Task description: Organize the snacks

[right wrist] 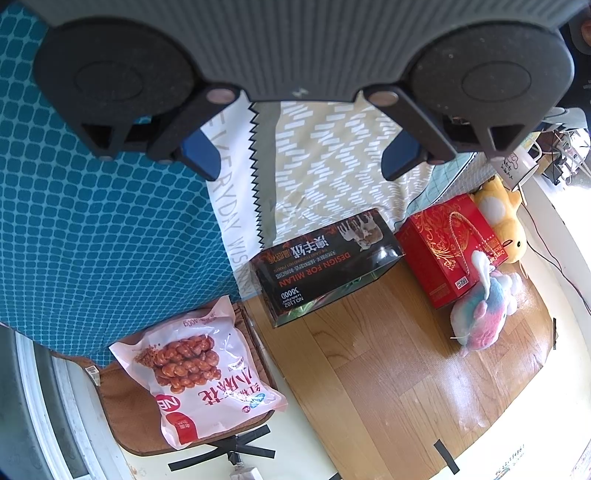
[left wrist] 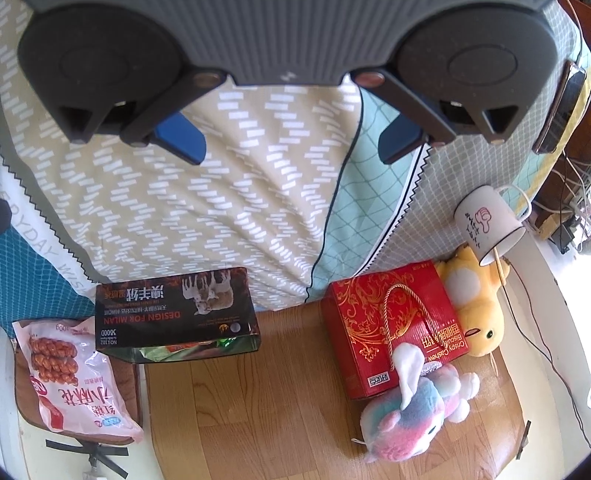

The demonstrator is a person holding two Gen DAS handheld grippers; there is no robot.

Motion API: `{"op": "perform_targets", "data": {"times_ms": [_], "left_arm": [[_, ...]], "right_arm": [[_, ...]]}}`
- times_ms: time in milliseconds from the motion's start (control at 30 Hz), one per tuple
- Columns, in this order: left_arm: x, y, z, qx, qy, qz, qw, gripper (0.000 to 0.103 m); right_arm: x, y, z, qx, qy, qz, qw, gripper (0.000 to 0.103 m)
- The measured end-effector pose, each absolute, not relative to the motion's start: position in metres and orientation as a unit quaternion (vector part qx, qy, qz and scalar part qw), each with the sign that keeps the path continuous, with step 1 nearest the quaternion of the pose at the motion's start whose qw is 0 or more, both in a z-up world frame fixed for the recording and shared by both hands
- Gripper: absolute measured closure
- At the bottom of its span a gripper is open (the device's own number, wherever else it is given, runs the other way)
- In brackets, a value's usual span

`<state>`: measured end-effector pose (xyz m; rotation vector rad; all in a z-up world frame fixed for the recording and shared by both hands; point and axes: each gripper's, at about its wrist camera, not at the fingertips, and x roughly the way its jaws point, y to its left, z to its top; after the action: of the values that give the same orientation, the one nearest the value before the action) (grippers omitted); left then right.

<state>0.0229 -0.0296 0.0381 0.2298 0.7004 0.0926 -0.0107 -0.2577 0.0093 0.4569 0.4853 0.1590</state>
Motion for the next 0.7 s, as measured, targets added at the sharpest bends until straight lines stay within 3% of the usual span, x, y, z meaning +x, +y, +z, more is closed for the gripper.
{"op": "perform_targets", "data": {"times_ms": [700], "left_arm": [[0.0227,-0.0263,0.0384,0.107,0.342,0.047,0.932,0.000]], "right_arm": [[-0.0101,-0.2569,0.0078,0.224,0.240,0.078,0.942,0.007]]}}
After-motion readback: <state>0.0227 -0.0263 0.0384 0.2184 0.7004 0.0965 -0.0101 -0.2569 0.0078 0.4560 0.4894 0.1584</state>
